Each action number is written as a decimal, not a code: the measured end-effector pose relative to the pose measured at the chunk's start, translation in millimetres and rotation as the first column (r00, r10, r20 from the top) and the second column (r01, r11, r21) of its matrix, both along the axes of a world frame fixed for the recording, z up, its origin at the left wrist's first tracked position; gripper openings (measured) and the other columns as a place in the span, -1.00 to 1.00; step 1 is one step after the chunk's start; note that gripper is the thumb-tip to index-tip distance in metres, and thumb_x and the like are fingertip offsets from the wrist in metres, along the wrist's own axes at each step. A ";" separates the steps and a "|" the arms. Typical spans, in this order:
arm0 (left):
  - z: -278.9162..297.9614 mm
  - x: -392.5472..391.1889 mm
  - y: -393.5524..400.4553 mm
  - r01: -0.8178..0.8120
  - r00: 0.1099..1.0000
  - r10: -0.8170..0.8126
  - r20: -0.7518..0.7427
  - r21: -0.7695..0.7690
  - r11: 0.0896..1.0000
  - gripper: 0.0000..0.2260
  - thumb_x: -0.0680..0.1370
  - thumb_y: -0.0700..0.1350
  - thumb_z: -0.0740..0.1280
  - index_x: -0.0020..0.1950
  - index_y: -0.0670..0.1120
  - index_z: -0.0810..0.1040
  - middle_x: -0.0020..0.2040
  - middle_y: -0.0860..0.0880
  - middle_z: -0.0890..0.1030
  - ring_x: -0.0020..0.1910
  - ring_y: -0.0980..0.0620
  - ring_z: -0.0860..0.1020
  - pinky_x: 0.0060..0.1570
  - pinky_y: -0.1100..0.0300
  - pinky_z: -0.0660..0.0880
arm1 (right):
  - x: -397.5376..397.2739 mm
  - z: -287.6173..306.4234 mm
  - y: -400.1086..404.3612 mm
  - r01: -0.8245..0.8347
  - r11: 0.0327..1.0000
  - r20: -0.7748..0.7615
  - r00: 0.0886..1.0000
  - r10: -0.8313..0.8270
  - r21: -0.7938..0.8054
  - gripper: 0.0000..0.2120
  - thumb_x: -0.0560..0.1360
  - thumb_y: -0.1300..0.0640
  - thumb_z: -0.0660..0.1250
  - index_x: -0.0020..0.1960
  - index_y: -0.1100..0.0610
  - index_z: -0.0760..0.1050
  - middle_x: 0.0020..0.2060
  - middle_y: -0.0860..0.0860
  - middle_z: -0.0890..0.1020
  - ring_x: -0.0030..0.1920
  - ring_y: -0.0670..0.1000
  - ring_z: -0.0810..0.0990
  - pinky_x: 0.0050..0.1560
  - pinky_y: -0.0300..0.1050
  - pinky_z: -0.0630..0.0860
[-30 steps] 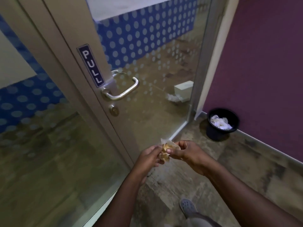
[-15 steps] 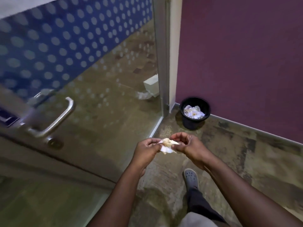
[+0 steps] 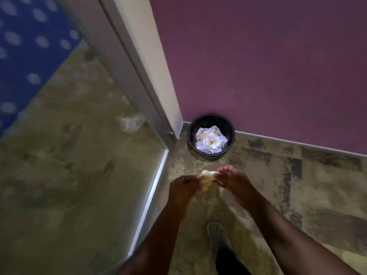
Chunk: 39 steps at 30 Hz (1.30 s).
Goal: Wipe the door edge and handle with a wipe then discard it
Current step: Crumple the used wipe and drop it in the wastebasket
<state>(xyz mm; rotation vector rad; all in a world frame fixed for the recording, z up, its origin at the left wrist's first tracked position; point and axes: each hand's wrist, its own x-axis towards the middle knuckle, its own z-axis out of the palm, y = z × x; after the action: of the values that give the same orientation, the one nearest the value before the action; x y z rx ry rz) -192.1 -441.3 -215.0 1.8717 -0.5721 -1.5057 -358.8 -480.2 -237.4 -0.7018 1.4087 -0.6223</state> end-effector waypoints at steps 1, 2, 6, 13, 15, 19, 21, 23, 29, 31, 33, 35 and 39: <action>-18.9 -5.3 -21.5 0.000 1.000 0.000 0.009 0.012 1.000 -0.96 0.52 -0.29 0.45 -0.11 -0.18 0.66 -0.26 -0.17 0.63 -0.28 -0.04 0.54 -0.38 0.26 0.47 | -3.7 -15.4 -20.2 0.012 1.000 -0.055 0.998 -0.013 -0.005 -0.87 0.45 0.36 0.42 -0.17 0.19 0.51 -0.28 0.14 0.60 -0.26 0.07 0.59 -0.03 0.09 0.58; -36.9 -10.5 -42.4 -0.005 1.000 0.005 0.018 0.016 1.000 -0.98 0.51 -0.27 0.48 -0.09 -0.18 0.66 -0.23 -0.17 0.64 -0.27 -0.04 0.54 -0.36 0.24 0.48 | -6.5 -32.0 -39.6 0.007 0.999 -0.125 0.992 -0.011 -0.031 -0.86 0.42 0.31 0.46 -0.20 0.14 0.53 -0.29 0.11 0.62 -0.24 0.08 0.60 -0.02 0.12 0.58; -112.6 -23.8 -116.8 -0.016 0.995 0.017 0.099 -0.004 1.000 -0.92 0.41 -0.17 0.56 -0.22 -0.04 0.68 -0.14 -0.17 0.70 -0.18 -0.06 0.60 -0.01 -0.05 0.59 | -12.2 -103.1 -112.0 -0.090 0.991 -0.345 0.937 0.049 -0.104 -0.84 0.31 0.11 0.55 -0.31 0.00 0.57 -0.32 0.02 0.67 -0.24 0.07 0.66 -0.08 0.14 0.62; -252.7 -22.8 -213.8 0.038 0.989 -0.032 0.145 -0.038 0.999 -0.98 0.29 0.00 0.49 -0.32 0.12 0.68 -0.11 -0.24 0.70 -0.10 -0.13 0.64 0.13 -0.25 0.58 | -11.7 -217.6 -205.9 -0.044 0.993 -0.371 0.929 0.001 -0.106 -0.87 0.38 0.18 0.51 -0.17 0.05 0.56 -0.20 0.08 0.67 -0.10 0.13 0.67 0.01 0.14 0.60; -291.1 -16.7 -237.1 0.076 0.980 -0.063 0.187 -0.061 0.995 -0.94 0.27 0.04 0.44 -0.32 0.10 0.69 -0.17 -0.21 0.70 -0.14 -0.09 0.64 0.10 -0.22 0.61 | -8.8 -249.5 -225.8 -0.029 0.995 -0.384 0.923 -0.011 -0.099 -0.82 0.39 0.20 0.50 -0.21 0.04 0.50 -0.19 0.11 0.65 -0.10 0.16 0.68 -0.02 0.14 0.61; -318.8 -20.4 -282.3 0.132 0.944 -0.110 0.310 -0.048 0.990 -0.76 0.43 0.00 0.46 -0.07 -0.16 0.72 -0.10 -0.23 0.71 -0.04 -0.18 0.68 0.08 -0.07 0.63 | -1.2 -311.3 -263.2 -0.034 0.990 -0.418 0.908 -0.025 -0.134 -0.77 0.39 0.20 0.48 -0.31 -0.01 0.46 -0.16 0.08 0.65 -0.08 0.12 0.66 0.00 0.10 0.61; -340.9 -20.4 -303.5 0.183 0.921 -0.175 0.348 0.008 0.983 -0.72 0.50 -0.03 0.37 0.05 -0.20 0.70 0.00 -0.22 0.70 0.05 -0.16 0.66 0.13 0.00 0.61 | 3.2 -338.6 -277.3 -0.070 0.988 -0.412 0.911 0.007 -0.137 -0.80 0.40 0.13 0.47 -0.29 -0.01 0.46 -0.18 0.07 0.63 -0.05 0.13 0.65 0.04 0.13 0.60; -361.3 -19.1 -317.3 0.223 0.930 -0.225 0.291 0.042 0.974 -0.67 0.46 -0.09 0.35 0.19 -0.16 0.64 0.16 -0.19 0.66 0.18 -0.16 0.62 0.23 -0.02 0.57 | 7.1 -367.4 -286.8 -0.085 0.985 -0.399 0.917 0.018 -0.153 -0.83 0.40 0.00 0.47 -0.17 0.01 0.49 -0.18 0.05 0.66 -0.04 0.12 0.66 0.07 0.15 0.58; -395.0 -20.4 -311.1 0.565 0.706 -0.547 0.449 0.109 0.818 -0.67 0.68 -0.17 0.21 0.44 -0.19 0.45 0.41 -0.19 0.49 0.40 -0.14 0.45 0.36 0.10 0.39 | 3.1 -395.1 -282.6 -0.490 0.865 -0.652 0.691 0.312 -0.106 -0.46 0.57 -0.06 0.27 0.49 0.09 0.25 0.40 0.12 0.43 0.36 0.13 0.40 0.26 -0.11 0.32; -391.9 -16.4 -299.2 0.633 0.593 -0.562 0.576 0.098 0.768 -0.66 0.68 -0.15 0.20 0.45 -0.17 0.45 0.41 -0.19 0.49 0.39 -0.16 0.45 0.32 0.11 0.37 | 4.4 -387.7 -273.9 -0.566 0.818 -0.706 0.621 0.341 -0.102 -0.46 0.60 -0.05 0.22 0.51 0.09 0.21 0.44 0.11 0.37 0.40 0.14 0.35 0.27 -0.12 0.27; -382.7 -11.2 -285.2 0.688 0.475 -0.538 0.697 0.088 0.720 -0.65 0.65 -0.10 0.23 0.44 -0.12 0.46 0.36 -0.19 0.53 0.33 -0.21 0.50 0.25 0.05 0.43 | 7.6 -375.1 -262.8 -0.592 0.798 -0.729 0.594 0.340 -0.111 -0.46 0.60 -0.06 0.22 0.51 0.10 0.23 0.45 0.11 0.37 0.40 0.15 0.36 0.32 -0.07 0.28; -366.3 -7.7 -273.4 0.716 0.414 -0.511 0.754 0.077 0.694 -0.64 0.63 -0.09 0.25 0.42 -0.11 0.46 0.32 -0.20 0.55 0.28 -0.22 0.52 0.20 -0.01 0.47 | 7.9 -353.4 -252.3 -0.613 0.782 -0.758 0.561 0.333 -0.111 -0.47 0.58 -0.09 0.22 0.49 0.10 0.27 0.42 0.12 0.41 0.38 0.17 0.39 0.34 -0.01 0.32; -315.6 -4.5 -250.5 0.762 0.303 -0.532 0.791 0.134 0.633 -0.65 0.65 -0.04 0.20 0.39 -0.14 0.46 0.34 -0.20 0.51 0.29 -0.23 0.49 0.24 -0.06 0.45 | 5.8 -290.4 -228.3 -0.725 0.682 -0.831 0.432 0.349 -0.091 -0.50 0.61 -0.05 0.19 0.48 0.14 0.28 0.46 0.13 0.35 0.43 0.13 0.33 0.40 0.01 0.21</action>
<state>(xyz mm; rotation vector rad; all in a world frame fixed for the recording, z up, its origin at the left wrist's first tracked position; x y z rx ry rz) -196.6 -691.8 -530.6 2.1032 -2.1064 -0.7903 -352.9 -708.5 -527.8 -1.9179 1.6510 -0.0432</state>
